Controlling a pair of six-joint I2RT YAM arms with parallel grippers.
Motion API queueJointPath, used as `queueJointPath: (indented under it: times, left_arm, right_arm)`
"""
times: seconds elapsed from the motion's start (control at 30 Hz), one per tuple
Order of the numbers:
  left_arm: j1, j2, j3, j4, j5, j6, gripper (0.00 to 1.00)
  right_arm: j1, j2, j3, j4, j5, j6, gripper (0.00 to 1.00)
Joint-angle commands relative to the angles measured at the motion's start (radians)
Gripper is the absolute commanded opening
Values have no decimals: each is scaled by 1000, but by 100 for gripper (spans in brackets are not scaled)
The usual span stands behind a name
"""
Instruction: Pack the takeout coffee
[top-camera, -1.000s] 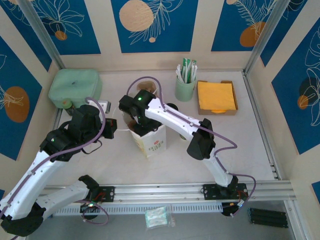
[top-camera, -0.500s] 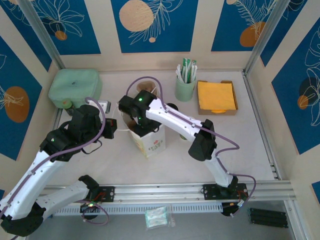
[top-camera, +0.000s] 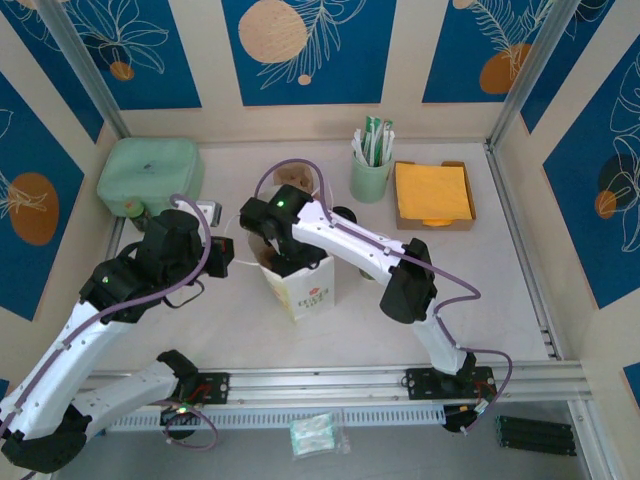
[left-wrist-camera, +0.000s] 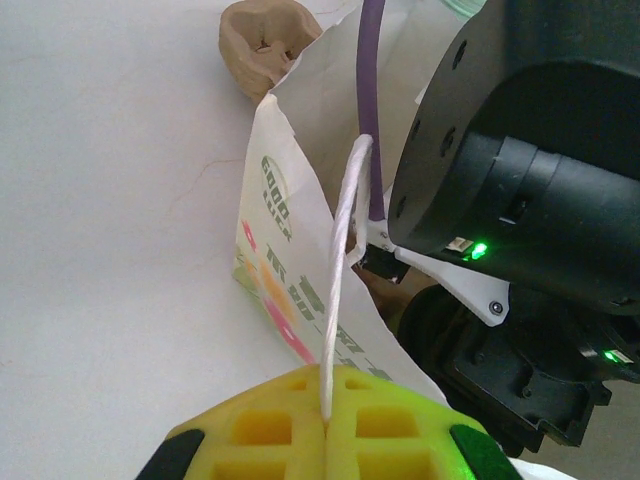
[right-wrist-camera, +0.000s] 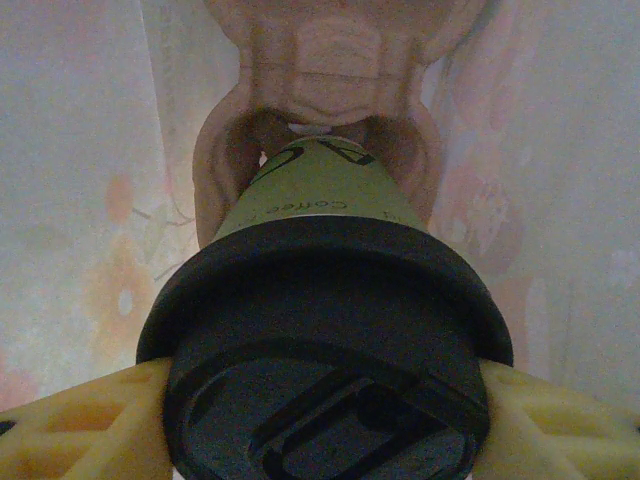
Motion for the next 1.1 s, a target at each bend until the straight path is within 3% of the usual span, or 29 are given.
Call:
queueJointPath:
  times: [0.0,1.07]
  left_arm:
    - [8,1,9,-5,-16,1,0]
    - [9,9,15,3,-10,-1,0]
  right_arm:
    - [7,-6,-3,-155,-31,-13,60]
    - [4,-10,7,-157,-16,-10,61]
